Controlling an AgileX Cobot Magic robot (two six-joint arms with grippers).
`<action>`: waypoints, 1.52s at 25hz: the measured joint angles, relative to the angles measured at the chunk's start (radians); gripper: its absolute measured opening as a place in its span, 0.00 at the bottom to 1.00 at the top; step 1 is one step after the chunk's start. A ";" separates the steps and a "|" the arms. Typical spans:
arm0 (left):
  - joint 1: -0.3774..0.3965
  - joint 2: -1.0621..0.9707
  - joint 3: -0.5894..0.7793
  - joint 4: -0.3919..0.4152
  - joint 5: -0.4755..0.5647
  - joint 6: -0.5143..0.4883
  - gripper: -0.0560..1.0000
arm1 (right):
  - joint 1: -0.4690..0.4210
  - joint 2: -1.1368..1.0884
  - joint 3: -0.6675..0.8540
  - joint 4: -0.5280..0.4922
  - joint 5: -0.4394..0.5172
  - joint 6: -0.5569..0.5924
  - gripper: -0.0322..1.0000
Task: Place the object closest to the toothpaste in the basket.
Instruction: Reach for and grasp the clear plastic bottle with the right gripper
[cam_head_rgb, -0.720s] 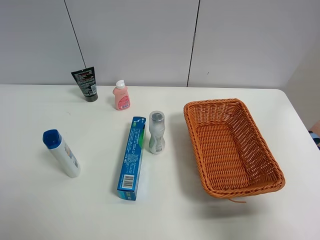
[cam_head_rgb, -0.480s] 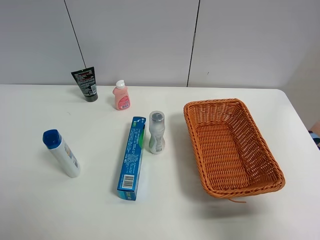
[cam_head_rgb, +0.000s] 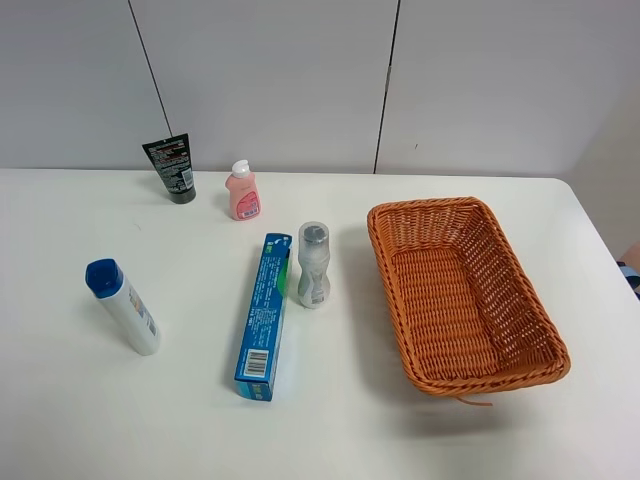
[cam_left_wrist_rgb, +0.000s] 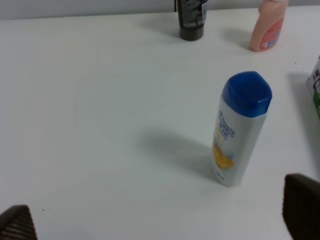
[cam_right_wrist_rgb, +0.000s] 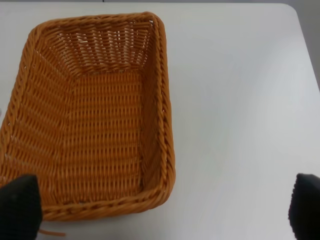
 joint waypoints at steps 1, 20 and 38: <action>0.000 0.000 0.000 0.000 0.000 0.000 0.99 | 0.007 0.011 -0.018 0.003 0.002 0.000 0.99; 0.000 0.000 0.000 0.000 0.000 -0.001 0.99 | 0.547 1.454 -0.534 0.007 -0.452 -0.347 0.99; 0.000 0.000 0.000 -0.001 0.000 -0.001 0.99 | 0.601 1.906 -0.603 0.046 -0.806 -0.466 0.99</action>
